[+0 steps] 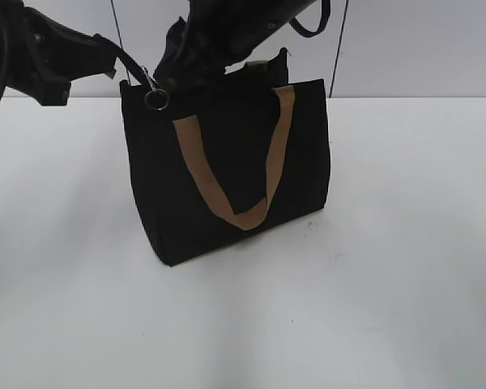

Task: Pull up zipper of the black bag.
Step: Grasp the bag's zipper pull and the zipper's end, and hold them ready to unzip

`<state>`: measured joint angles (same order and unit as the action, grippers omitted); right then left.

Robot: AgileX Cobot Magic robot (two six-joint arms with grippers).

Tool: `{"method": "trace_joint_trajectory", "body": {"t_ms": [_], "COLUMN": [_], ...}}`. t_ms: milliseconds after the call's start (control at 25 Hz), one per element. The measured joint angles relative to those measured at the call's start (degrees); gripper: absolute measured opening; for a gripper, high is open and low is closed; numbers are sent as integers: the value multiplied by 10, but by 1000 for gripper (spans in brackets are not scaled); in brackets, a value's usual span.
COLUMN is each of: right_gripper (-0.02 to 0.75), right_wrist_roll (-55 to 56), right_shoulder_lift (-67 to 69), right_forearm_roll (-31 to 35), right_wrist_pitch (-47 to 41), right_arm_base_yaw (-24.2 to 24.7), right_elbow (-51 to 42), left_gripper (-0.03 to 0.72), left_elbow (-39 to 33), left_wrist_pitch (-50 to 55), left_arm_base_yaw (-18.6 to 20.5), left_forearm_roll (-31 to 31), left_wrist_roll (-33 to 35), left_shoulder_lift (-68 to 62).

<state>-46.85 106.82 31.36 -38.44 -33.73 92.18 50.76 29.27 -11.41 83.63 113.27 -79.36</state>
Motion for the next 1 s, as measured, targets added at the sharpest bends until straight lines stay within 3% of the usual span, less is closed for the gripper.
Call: {"method": "trace_joint_trajectory", "body": {"t_ms": [360, 1000], "right_gripper": [245, 255], "right_wrist_roll": [-147, -163], "right_shoulder_lift": [12, 36], "right_forearm_roll": [0, 3], "right_wrist_pitch": [2, 21], "right_arm_base_yaw": [0, -1], "right_elbow": [0, 0], "left_gripper": [22, 22], "left_elbow": [5, 5], "left_wrist_pitch": [7, 9], "left_arm_base_yaw": [0, 0], "left_forearm_roll": [-3, -3], "left_wrist_roll": [-12, -12], "left_shoulder_lift": [1, 1]}}
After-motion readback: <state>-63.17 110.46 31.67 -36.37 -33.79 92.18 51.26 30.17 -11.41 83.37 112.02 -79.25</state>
